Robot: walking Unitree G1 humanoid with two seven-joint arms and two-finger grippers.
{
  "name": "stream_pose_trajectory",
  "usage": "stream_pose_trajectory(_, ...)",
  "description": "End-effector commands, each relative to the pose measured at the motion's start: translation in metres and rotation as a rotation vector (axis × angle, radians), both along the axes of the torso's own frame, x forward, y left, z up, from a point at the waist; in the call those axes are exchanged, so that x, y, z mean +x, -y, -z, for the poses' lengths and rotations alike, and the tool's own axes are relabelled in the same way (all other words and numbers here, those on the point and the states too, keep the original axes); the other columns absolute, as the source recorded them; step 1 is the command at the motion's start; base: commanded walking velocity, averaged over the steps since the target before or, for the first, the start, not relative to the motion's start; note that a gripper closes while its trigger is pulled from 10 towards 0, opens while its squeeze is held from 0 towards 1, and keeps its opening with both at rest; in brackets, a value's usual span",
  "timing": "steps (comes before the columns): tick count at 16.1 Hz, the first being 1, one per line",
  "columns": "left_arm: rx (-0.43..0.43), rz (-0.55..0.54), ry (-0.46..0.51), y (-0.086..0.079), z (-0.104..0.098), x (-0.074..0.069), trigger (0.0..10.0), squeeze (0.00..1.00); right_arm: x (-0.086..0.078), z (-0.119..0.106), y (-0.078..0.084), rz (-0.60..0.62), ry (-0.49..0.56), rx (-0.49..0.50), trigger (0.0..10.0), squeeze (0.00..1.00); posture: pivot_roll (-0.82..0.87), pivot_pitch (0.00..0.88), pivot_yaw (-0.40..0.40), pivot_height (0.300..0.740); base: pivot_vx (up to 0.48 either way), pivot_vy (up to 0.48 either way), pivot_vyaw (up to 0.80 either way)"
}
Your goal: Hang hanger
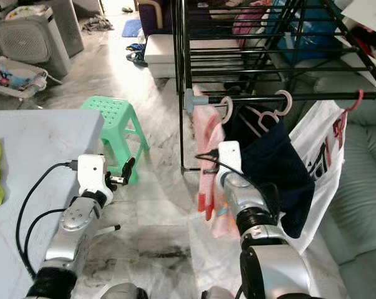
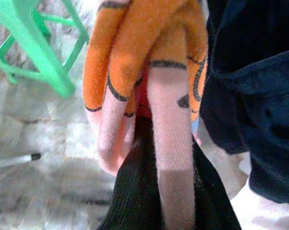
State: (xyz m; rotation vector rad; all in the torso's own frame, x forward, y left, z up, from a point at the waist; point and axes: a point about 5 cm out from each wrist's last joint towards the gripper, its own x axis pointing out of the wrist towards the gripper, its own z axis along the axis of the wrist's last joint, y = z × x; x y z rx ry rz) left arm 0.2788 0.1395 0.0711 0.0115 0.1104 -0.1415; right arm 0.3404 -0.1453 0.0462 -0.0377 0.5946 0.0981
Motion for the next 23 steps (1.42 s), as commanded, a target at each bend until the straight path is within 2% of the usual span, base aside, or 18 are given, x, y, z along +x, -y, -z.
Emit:
stream_pose_trajectory(1, 0.012, 0.01, -0.001, 0.0, -0.002, -0.003, 10.0, 0.0, 0.008, -0.011, -0.006, -0.03, 0.028, -0.008, 10.0, 0.0, 0.03, 0.033, 0.005, 0.74, 0.0, 0.0, 0.0)
stream_pose_trajectory(4, 0.003, 0.012, -0.028, 0.002, 0.0, -0.013, 10.0, 0.0, 0.018, -0.021, -0.01, -0.061, 0.055, -0.036, 10.0, 0.0, 0.03, 0.052, 0.01, 0.74, 0.0, 0.0, 0.0)
stream_pose_trajectory(7, -0.016, 0.007, -0.03, 0.004, -0.001, -0.017, 10.0, 0.0, 0.026, -0.035, -0.007, -0.093, 0.139, -0.114, 10.0, 0.0, 0.03, 0.062, 0.004, 0.74, 0.0, 0.0, 0.0)
stream_pose_trajectory(12, -0.014, 0.003, -0.07, 0.004, 0.002, -0.028, 10.0, 0.0, 0.018, -0.02, 0.0, -0.064, 0.026, -0.06, 10.0, 0.0, 0.03, 0.096, -0.002, 0.74, 0.0, 0.0, 0.0)
stream_pose_trajectory(14, -0.001, -0.008, -0.097, -0.003, 0.004, -0.038, 10.0, 0.0, 0.012, -0.01, -0.001, -0.064, -0.044, -0.019, 10.0, 0.0, 0.05, 0.134, -0.006, 0.74, 0.0, 0.0, 0.0)
stream_pose_trajectory(17, 0.006, -0.025, -0.132, -0.01, 0.007, -0.05, 10.0, 0.0, 0.004, 0.002, 0.0, -0.083, -0.106, -0.02, 10.0, 0.0, 0.06, 0.164, -0.011, 0.74, 0.0, 0.0, 0.0)
stream_pose_trajectory(21, -0.03, -0.024, -0.107, -0.006, -0.003, -0.049, 10.0, 0.0, 0.007, -0.004, 0.006, -0.125, -0.049, -0.082, 10.0, 0.0, 0.05, 0.17, -0.014, 0.74, 0.0, 0.0, 0.0)
stream_pose_trajectory(22, -0.038, -0.02, -0.097, -0.005, -0.006, -0.049, 10.0, 0.0, 0.005, -0.002, 0.008, -0.132, -0.04, -0.093, 10.0, 0.0, 0.05, 0.167, -0.014, 0.74, 0.0, 0.0, 0.0)
stream_pose_trajectory(23, -0.047, -0.015, -0.087, -0.005, -0.009, -0.049, 10.0, 0.0, -0.004, 0.004, 0.013, -0.142, -0.013, -0.103, 10.0, 0.0, 0.04, 0.153, -0.012, 0.74, 0.0, 0.0, 0.0)
